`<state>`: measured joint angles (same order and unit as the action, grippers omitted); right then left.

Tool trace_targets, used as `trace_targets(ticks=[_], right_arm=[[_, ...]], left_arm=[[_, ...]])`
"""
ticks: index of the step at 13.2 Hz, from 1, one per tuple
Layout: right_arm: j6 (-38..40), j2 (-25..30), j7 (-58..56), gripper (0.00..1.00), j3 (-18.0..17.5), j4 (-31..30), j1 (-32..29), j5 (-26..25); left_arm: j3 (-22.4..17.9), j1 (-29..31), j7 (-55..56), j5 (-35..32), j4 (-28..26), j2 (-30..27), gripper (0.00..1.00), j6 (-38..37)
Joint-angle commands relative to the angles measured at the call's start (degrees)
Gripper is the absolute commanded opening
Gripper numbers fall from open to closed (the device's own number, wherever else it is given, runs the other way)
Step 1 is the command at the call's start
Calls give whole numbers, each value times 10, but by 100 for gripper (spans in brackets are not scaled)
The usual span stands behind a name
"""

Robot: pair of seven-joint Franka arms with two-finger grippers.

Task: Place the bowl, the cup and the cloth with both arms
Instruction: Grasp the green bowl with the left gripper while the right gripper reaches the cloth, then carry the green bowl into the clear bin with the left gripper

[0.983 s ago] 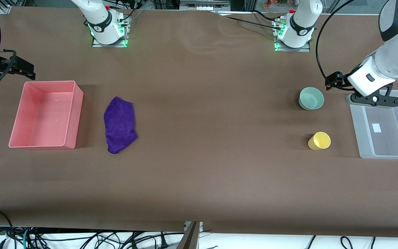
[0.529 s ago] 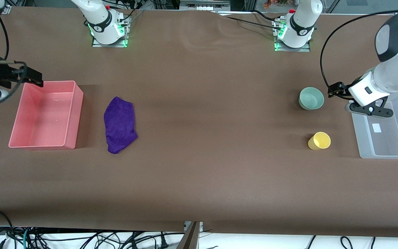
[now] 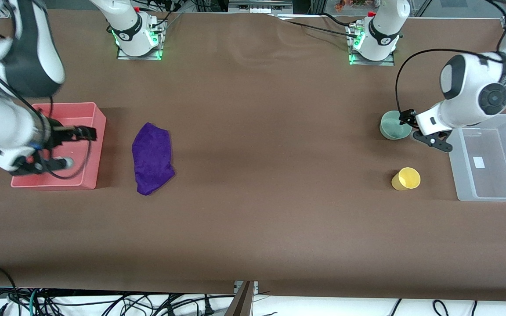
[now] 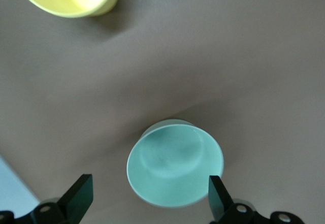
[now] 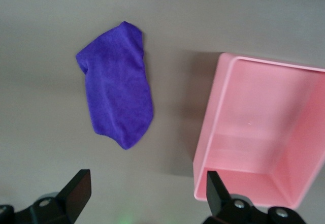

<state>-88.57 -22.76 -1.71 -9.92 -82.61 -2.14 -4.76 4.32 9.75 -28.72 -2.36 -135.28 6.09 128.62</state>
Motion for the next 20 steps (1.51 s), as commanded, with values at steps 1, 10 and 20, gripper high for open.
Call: trace_targets(ticks=[1, 10, 20], right_arm=[[-37, -53, 2, 100, 0, 3, 8, 5], [-338, -110, 6, 100, -1, -185, 31, 7], [-389, -133, 7, 0, -15, -219, 32, 7]], left_arm=[[2, 26, -92, 3, -24, 37, 100, 81], [4, 50, -215, 2, -40, 88, 0, 167], [-1, 116, -240, 1, 343, 119, 0, -236]])
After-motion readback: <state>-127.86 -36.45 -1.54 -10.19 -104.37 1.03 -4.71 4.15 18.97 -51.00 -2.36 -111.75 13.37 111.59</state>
